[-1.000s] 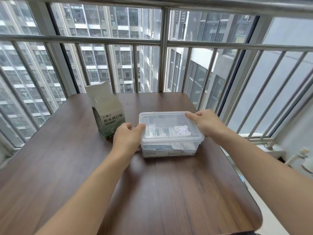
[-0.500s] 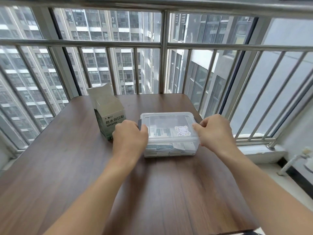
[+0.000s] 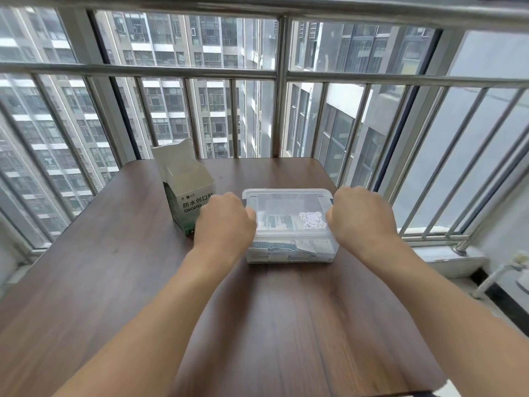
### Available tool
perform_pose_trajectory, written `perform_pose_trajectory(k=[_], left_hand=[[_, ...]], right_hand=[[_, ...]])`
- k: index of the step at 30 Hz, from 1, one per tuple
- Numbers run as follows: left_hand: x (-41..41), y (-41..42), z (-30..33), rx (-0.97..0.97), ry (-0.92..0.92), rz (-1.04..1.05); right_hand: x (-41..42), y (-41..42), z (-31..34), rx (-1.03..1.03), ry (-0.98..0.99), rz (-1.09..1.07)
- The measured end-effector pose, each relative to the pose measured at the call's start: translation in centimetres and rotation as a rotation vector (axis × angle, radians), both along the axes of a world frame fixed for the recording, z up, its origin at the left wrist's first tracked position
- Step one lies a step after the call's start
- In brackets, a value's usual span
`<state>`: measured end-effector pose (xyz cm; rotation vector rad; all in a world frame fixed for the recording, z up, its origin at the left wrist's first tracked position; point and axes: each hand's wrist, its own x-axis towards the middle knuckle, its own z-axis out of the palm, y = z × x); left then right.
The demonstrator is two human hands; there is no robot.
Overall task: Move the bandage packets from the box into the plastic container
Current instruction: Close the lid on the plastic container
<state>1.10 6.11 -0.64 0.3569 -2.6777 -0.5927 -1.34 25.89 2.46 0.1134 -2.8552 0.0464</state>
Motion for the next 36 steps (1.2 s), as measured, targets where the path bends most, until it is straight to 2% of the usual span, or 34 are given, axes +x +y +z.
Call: perform_pose_trajectory(k=[3, 5, 7, 9, 12, 15, 18, 20, 22, 26, 30, 33, 36], left_hand=[[0.3, -2.2, 0.7, -0.04, 0.024, 0.023], [0.6, -4.5, 1.2, -0.035, 0.214, 0.061], [1.2, -6.6, 0.8, 0.077, 0.348, 0.088], [1.2, -8.3, -0.7, 0.206, 0.352, 0.109], [-0.3, -10.1, -3.7, 0.454, 0.268, 0.105], [-2.0, -12.3, -5.2, 0.688, 0.179, 0.025], [-2.9, -13.3, -5.4, 0.805, 0.2, -0.174], [-1.7, -14.0, -4.8, 0.832, 0.236, -0.167], [1.0, -15.4, -3.1, 0.771, 0.293, -0.166], [12.9, -23.7, 0.3, 0.512, 0.298, -0.055], [30.1, -32.7, -0.3, 0.442, 0.26, 0.193], [41.6, -36.3, -3.9, 0.515, 0.171, 0.428], [48.8, -36.8, -11.5, 0.518, 0.073, 0.586]], right_hand=[[0.0, 0.1, 1.2, -0.009, -0.05, -0.02], [-0.3, -0.4, 1.3, -0.113, 0.064, 0.037], [-0.2, -2.2, 1.0, -0.349, 0.135, 0.259], [0.1, -5.1, 0.6, -0.487, 0.046, 0.497], [0.3, -9.0, 0.1, -0.471, -0.03, 0.656], [0.0, -12.5, 0.1, -0.413, -0.049, 0.698], [-0.5, -15.0, 0.0, -0.356, -0.083, 0.681], [-0.2, -17.0, 0.0, -0.335, -0.111, 0.693], [0.8, -19.1, 0.1, -0.366, -0.118, 0.733], [6.7, -26.9, -0.1, -0.521, -0.17, 0.95], [19.1, -37.7, -1.4, -0.586, -0.385, 1.19], [29.0, -42.7, -4.9, -0.582, -0.571, 1.312], [36.0, -45.0, -10.9, -0.507, -0.805, 1.322]])
